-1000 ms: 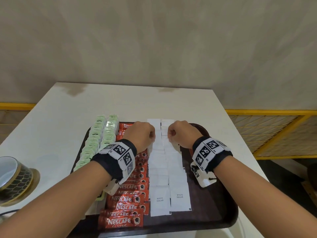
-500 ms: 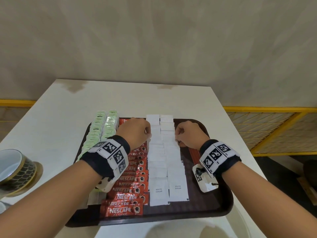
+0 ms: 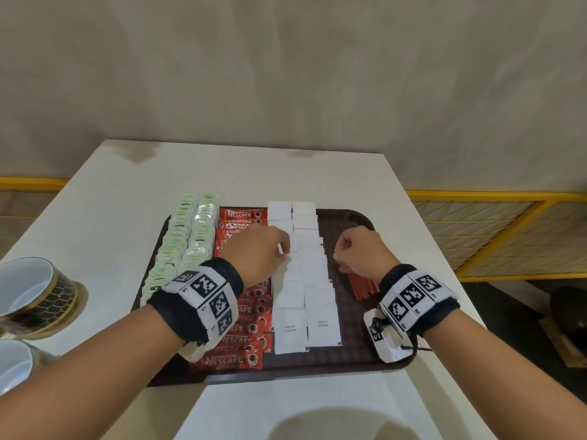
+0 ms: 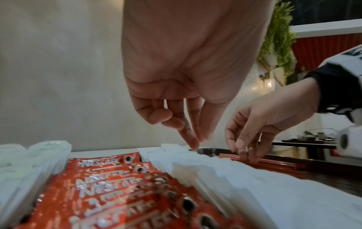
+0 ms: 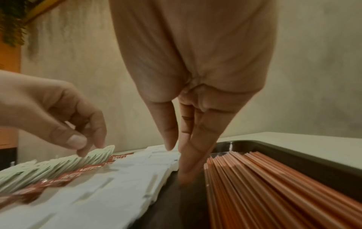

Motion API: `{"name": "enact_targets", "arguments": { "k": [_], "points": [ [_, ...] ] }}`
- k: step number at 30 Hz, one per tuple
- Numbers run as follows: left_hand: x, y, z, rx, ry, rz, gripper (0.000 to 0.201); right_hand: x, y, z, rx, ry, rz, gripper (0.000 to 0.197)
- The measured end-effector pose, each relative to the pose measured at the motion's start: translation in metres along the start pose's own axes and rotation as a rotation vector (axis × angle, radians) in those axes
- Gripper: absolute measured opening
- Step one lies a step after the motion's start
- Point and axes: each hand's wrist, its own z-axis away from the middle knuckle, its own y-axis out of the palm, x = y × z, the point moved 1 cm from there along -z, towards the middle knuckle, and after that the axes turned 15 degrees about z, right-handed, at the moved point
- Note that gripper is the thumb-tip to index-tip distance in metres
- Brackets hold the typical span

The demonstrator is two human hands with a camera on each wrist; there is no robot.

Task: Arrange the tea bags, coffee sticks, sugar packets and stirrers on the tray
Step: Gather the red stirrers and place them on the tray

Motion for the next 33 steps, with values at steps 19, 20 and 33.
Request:
{"name": "enact_targets", "arguments": {
  "k": [19, 20, 33],
  "points": [
    [-0.011, 0.026, 0.025, 0.179, 0.086, -0.239, 0.050, 0.002, 0.017, 0.029, 0.142, 0.049, -0.110, 0.021],
    [-0.012, 0.024, 0.025, 0.170, 0.091, -0.234, 0.049, 0.002, 0.017, 0.028, 0.144, 0.052, -0.116, 0.021],
    [-0.006, -0.014, 0.048, 0.040, 0.077, -0.101, 0.031, 0.002, 0.017, 0.041, 0.181, 0.036, 0.025, 0.019]
  ]
}}
